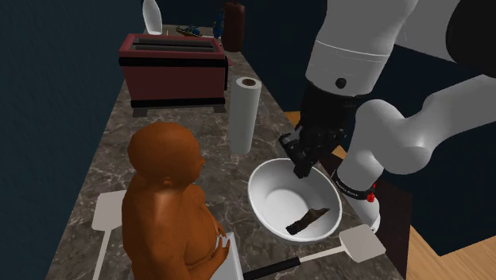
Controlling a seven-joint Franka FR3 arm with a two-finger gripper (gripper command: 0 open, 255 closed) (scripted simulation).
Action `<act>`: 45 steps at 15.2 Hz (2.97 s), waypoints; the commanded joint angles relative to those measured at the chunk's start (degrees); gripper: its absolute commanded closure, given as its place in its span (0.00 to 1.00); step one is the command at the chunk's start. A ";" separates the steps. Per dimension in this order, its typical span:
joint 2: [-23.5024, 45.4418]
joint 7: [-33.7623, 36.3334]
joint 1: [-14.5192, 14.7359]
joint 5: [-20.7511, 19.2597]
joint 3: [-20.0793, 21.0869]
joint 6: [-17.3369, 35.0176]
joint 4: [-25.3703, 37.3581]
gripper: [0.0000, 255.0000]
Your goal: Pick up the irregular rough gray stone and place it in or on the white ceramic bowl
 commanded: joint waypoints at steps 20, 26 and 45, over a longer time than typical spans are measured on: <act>23.93 -79.57 24.07 28.90 -41.25 3.02 -14.66 0.00; 23.99 -79.49 24.01 28.84 -41.24 2.90 -14.50 1.00; 17.10 -71.18 23.03 26.89 -40.53 -2.10 -11.73 1.00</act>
